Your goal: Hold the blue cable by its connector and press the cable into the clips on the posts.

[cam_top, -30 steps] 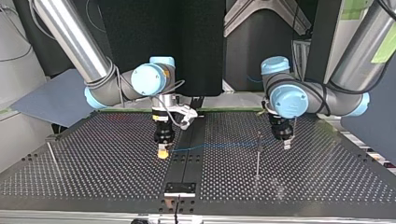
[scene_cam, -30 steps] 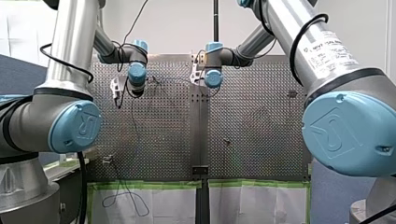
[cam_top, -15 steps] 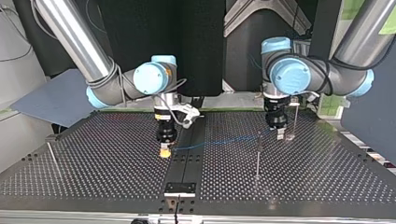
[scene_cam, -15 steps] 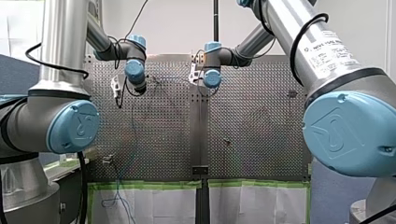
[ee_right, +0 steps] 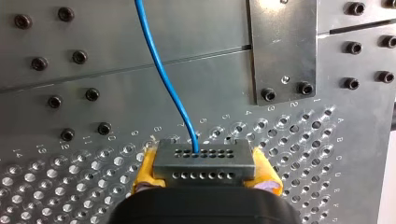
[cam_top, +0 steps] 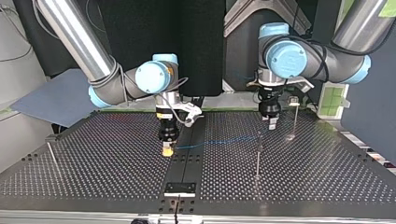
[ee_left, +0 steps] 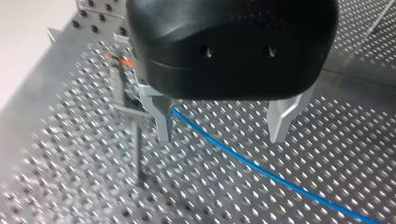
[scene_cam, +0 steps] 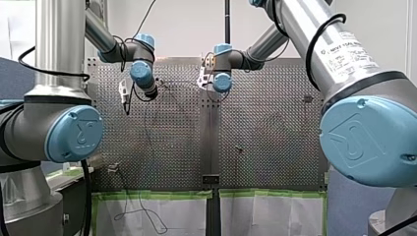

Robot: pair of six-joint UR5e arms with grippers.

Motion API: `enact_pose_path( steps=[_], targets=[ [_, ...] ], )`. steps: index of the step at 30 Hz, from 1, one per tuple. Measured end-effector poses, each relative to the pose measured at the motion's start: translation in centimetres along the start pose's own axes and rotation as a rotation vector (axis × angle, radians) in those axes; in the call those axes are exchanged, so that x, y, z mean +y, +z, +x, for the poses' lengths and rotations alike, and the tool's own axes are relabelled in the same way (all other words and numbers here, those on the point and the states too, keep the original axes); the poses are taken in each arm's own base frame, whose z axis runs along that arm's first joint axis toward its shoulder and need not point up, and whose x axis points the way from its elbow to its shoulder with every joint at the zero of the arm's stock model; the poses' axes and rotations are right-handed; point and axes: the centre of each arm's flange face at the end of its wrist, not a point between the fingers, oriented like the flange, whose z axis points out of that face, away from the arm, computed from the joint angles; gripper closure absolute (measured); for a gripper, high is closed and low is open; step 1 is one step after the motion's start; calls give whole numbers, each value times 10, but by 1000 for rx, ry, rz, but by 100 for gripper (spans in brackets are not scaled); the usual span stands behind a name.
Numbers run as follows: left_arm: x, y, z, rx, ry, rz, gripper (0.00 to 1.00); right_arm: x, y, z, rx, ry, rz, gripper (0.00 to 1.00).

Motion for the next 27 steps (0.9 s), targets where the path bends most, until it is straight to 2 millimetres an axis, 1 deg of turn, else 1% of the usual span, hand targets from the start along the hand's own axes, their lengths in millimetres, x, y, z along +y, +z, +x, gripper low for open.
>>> enact_pose_path(
  steps=[5, 8, 27],
  targets=[
    [-7, -11, -14, -38, -10, 26, 0, 0, 0, 0, 0, 0, 0, 100],
    [-9, -14, -18, -48, -13, 34, 0, 0, 0, 0, 0, 0, 0, 100],
    [-17, -17, -25, -87, -19, 68, 0, -4, -4, -2, -16, 12, 6, 100]
  ],
)
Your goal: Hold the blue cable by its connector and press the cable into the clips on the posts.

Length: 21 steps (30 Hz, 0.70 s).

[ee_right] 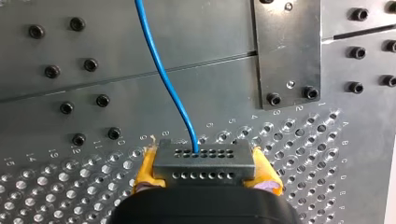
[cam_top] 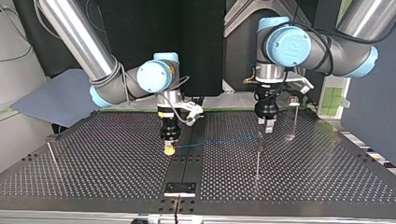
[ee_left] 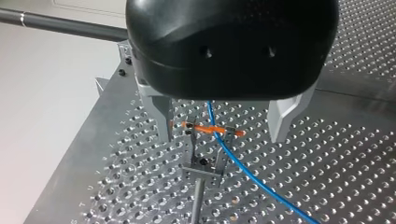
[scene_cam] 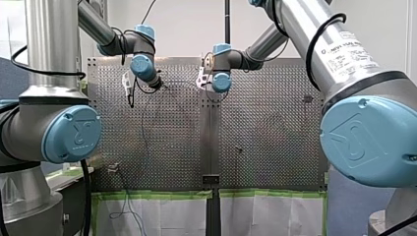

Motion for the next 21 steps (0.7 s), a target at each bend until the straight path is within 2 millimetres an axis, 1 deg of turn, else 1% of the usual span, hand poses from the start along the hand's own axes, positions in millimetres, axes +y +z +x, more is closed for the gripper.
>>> enact_pose_path(
  steps=[14, 21],
  targets=[
    [-3, -1, 0, -5, 31, 11, 0, 0, -1, -1, -10, -5, -1, 100],
    [-19, -5, 1, -15, 85, 85, 0, 1, -1, -1, -11, -6, -2, 100]
  ],
)
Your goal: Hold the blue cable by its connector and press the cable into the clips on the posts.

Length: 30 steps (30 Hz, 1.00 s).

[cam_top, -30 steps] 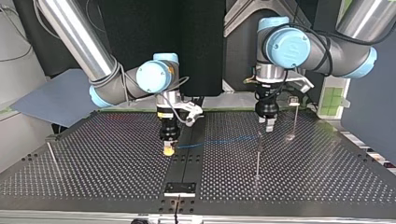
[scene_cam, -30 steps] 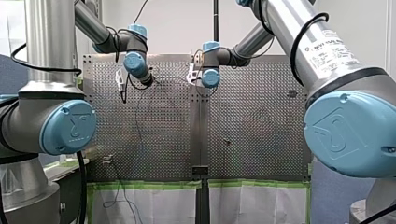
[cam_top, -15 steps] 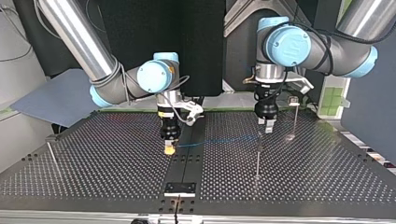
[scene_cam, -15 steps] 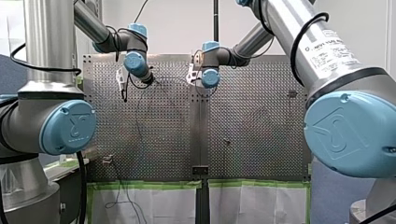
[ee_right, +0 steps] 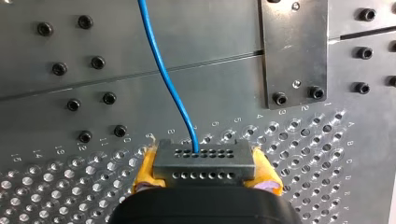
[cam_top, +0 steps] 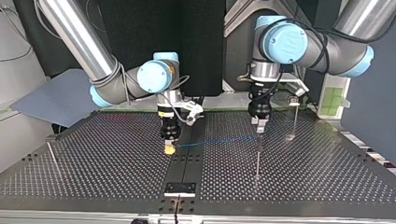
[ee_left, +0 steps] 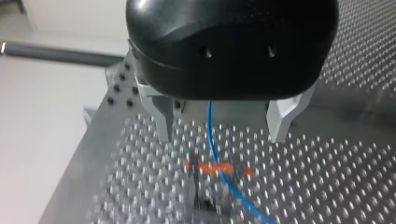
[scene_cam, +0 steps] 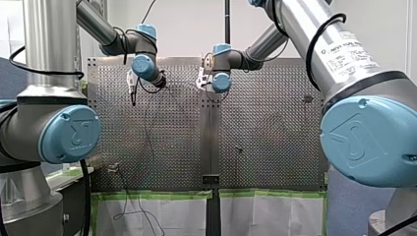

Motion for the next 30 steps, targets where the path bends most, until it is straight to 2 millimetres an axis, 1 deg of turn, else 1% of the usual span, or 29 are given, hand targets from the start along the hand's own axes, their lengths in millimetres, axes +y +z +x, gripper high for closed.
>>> enact_pose_path(
  steps=[5, 10, 19, 22, 26, 30],
  targets=[
    [-16, -2, -4, -35, 10, 61, 0, 1, 1, 0, 1, -1, -1, 100],
    [-26, 3, -12, -61, -19, 62, 0, -1, 0, 0, 0, -1, 8, 100],
    [-34, 25, -7, -9, -8, 16, 0, -1, 1, -1, -2, -2, 17, 100],
    [-36, 32, -11, -10, -9, 12, 0, 0, 1, -1, -1, -2, 16, 100],
    [-38, 43, -23, -41, -19, 9, 0, 0, 2, -2, 0, -2, 21, 100],
    [-43, 54, -24, -42, -20, 8, 0, 0, 2, -2, -1, -2, 26, 100]
  ],
)
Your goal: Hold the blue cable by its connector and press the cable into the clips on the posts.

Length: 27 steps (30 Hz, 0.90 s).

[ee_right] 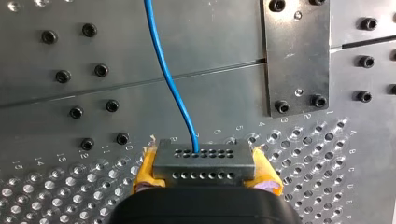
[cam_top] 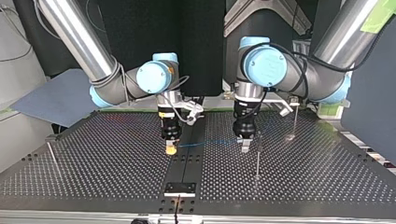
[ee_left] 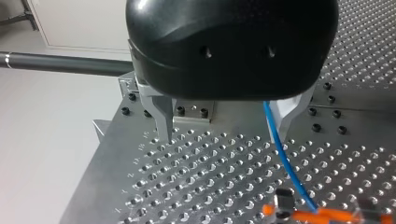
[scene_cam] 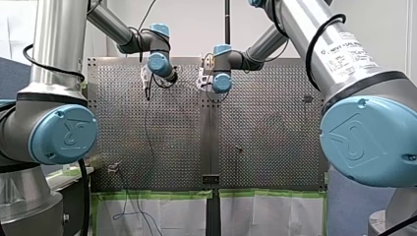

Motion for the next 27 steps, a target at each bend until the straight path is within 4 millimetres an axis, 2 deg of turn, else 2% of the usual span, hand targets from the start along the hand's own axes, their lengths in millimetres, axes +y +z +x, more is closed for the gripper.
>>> enact_pose_path(
  steps=[11, 18, 26, 27],
  targets=[
    [-1, 29, 2, -8, -6, -31, 0, 2, 1, 0, -1, 0, 1, 100],
    [-1, 35, 11, -1, -2, -33, 0, 1, 0, -1, -4, 1, 4, 100],
    [-1, 36, 12, -5, 6, -52, 0, 0, 0, -1, -6, 1, 6, 100],
    [-1, 35, 12, -6, 10, -56, 7, 0, 0, -1, -7, 1, 6, 100]
  ],
)
